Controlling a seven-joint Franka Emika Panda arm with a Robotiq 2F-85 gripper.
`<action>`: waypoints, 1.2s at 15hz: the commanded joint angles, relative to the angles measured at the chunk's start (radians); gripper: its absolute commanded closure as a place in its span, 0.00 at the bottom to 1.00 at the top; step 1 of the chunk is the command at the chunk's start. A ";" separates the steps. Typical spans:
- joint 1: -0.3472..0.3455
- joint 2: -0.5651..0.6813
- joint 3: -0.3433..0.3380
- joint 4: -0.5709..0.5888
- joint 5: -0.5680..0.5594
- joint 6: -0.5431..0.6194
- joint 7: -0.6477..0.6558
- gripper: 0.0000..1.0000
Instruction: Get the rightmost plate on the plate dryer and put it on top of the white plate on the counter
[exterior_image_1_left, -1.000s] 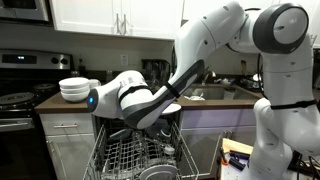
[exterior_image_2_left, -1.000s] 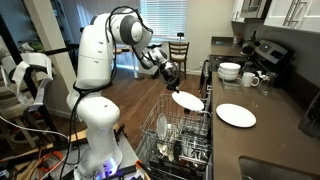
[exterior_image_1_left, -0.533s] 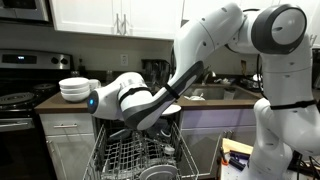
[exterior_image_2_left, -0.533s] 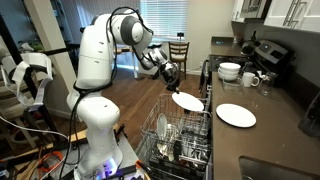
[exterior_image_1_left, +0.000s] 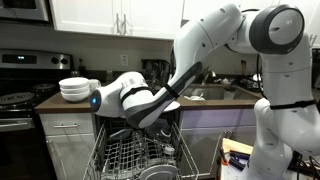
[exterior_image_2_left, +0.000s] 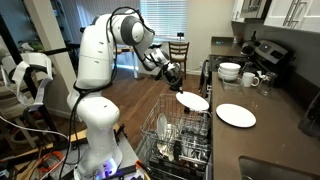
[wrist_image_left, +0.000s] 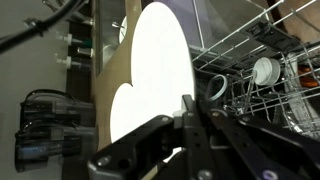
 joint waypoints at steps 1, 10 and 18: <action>-0.027 -0.033 0.001 -0.036 -0.080 0.033 0.018 0.99; -0.090 -0.048 -0.030 -0.063 -0.194 0.106 0.025 0.99; -0.110 -0.006 -0.028 -0.024 -0.170 0.108 0.004 0.95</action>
